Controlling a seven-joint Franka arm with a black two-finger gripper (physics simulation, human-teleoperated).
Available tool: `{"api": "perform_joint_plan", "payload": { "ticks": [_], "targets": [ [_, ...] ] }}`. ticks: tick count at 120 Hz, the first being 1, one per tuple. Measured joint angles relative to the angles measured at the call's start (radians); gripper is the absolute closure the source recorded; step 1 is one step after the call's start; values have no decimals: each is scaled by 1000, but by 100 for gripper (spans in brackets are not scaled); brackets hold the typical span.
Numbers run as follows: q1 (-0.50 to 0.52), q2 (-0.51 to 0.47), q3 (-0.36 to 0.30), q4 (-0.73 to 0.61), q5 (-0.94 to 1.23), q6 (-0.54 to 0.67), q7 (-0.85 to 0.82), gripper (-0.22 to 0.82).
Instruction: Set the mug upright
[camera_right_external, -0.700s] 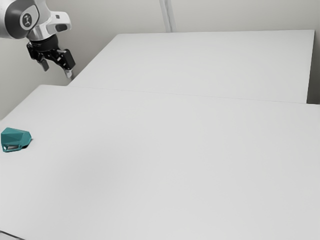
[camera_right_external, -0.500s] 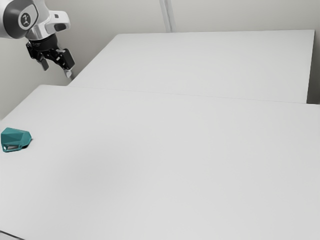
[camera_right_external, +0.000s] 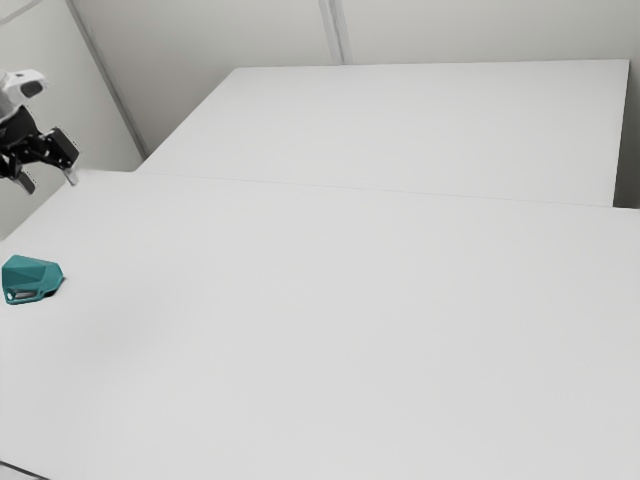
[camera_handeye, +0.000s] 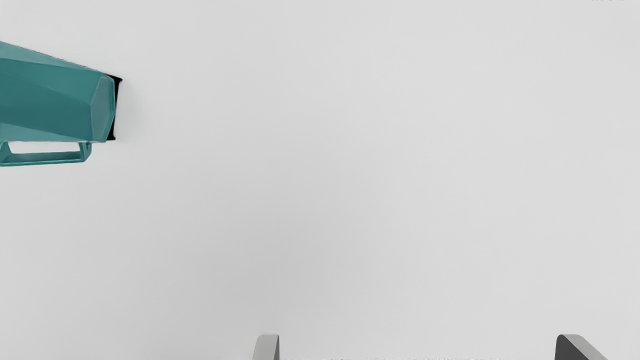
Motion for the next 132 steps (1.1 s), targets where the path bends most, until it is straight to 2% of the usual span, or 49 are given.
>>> {"api": "perform_joint_plan", "payload": {
  "ticks": [23, 37, 49, 60, 98, 132],
  "targets": [
    [228, 155, 10, 66, -153, -22, 122, 0],
    [333, 265, 13, 134, -253, -30, 229, 0],
    [417, 309, 10, 173, -321, -43, 322, 0],
    [493, 401, 6, 258, -381, -74, 408, 0],
    [603, 705, 0, 558, -581, -176, 667, 0],
    [657, 883, -12, 731, -731, -197, 831, 0]
  ]
}}
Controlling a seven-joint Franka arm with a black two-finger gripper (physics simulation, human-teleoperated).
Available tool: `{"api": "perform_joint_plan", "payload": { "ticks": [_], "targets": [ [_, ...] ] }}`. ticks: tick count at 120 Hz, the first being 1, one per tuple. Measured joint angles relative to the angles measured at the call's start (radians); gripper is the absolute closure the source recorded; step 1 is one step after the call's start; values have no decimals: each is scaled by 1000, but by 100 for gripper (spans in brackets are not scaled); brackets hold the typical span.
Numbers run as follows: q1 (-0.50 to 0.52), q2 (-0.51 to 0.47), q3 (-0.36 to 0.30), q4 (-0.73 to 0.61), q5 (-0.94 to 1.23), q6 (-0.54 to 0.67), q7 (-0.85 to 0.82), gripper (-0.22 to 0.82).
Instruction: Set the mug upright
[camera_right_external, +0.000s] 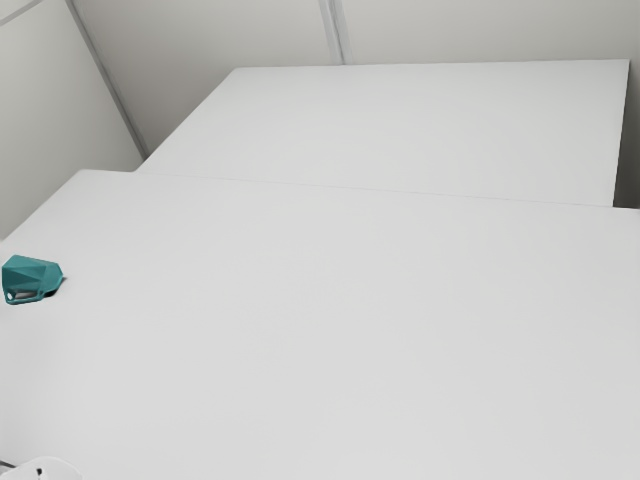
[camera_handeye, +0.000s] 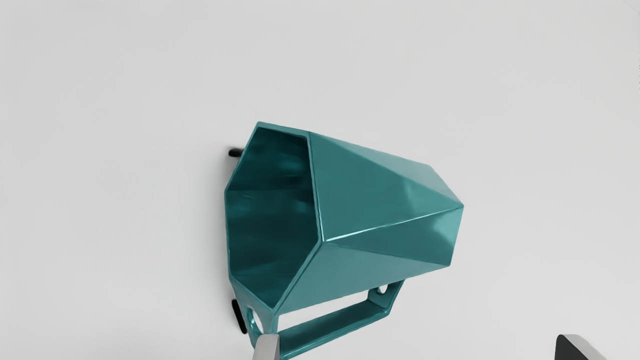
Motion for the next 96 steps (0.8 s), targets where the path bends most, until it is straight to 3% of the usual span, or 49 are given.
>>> {"api": "perform_joint_plan", "payload": {
  "ticks": [21, 53, 96],
  "targets": [
    [13, 62, -2, 63, -71, 11, 74, 0],
    [31, 118, -67, 73, -129, 71, 153, 0],
    [30, 117, -97, 9, -171, 78, 210, 0]
  ]
}}
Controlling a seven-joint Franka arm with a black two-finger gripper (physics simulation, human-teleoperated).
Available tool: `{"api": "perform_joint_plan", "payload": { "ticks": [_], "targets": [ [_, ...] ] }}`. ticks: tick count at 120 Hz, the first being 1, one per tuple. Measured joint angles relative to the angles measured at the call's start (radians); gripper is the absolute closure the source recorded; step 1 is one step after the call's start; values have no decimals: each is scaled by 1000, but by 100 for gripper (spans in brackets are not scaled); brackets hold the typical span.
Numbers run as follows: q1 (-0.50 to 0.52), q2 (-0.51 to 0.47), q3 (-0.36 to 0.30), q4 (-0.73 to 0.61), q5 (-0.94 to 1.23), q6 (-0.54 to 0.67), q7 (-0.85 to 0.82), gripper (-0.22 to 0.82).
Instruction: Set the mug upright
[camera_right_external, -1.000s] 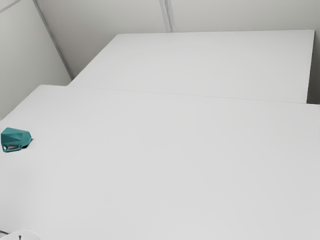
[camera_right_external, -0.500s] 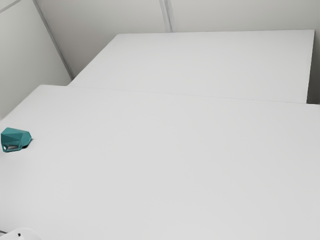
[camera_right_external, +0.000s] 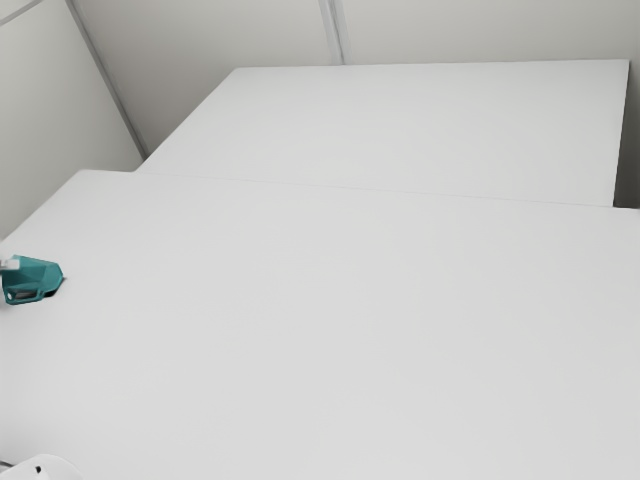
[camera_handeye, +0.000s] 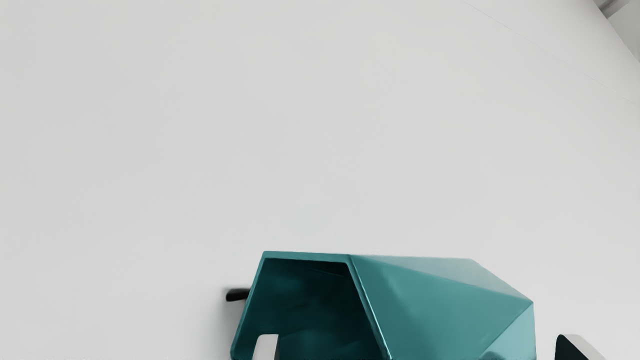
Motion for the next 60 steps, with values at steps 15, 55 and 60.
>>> {"api": "perform_joint_plan", "payload": {
  "ticks": [15, 55, 60],
  "targets": [
    [-2, -7, 1, -11, -2, -12, 12, 0],
    [-14, -15, -8, -11, -1, -19, 36, 52],
    [-17, -19, -9, -11, 0, -18, 37, 57]
  ]
}}
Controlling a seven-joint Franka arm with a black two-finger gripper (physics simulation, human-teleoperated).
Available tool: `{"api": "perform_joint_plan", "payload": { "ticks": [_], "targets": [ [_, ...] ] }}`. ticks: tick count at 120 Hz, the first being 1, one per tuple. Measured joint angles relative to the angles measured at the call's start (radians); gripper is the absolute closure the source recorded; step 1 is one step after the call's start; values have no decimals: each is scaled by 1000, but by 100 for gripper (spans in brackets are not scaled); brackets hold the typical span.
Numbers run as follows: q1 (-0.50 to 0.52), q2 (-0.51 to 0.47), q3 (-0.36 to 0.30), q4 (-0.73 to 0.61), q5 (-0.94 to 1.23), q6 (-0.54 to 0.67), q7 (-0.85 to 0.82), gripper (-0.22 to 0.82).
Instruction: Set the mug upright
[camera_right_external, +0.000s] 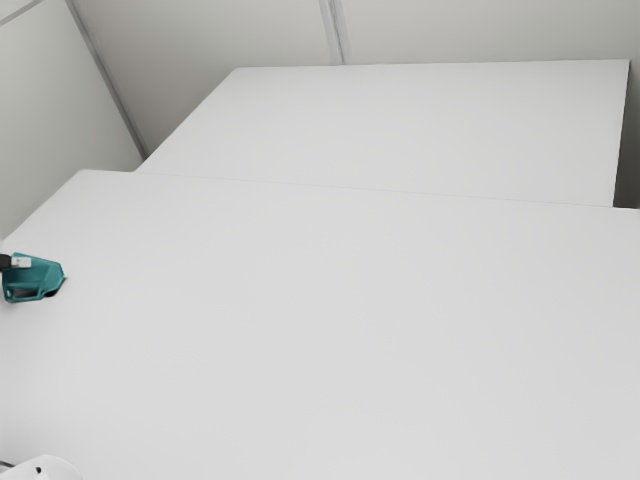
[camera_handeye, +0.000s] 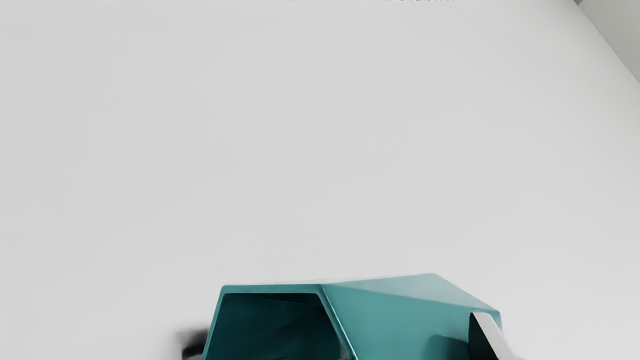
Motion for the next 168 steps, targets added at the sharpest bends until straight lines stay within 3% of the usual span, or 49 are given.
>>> {"api": "perform_joint_plan", "payload": {
  "ticks": [19, 40, 57, 73, 87, 105, 127, 168],
  "targets": [
    [-26, -37, 1, -1, 1, 1, 5, 71],
    [-60, -85, 3, -48, 10, 1, 4, 75],
    [-137, -222, 5, -191, 87, 35, -19, 76],
    [-286, -364, 9, -315, 243, 103, -81, 76],
    [-517, -492, 128, -443, 369, 178, -172, 76],
    [-685, -711, 152, -683, 609, 315, -358, 77],
    [-796, -902, 86, -878, 893, 440, -631, 77],
    [-875, -1057, -44, -1139, 1076, 582, -1105, 78]
  ]
}}
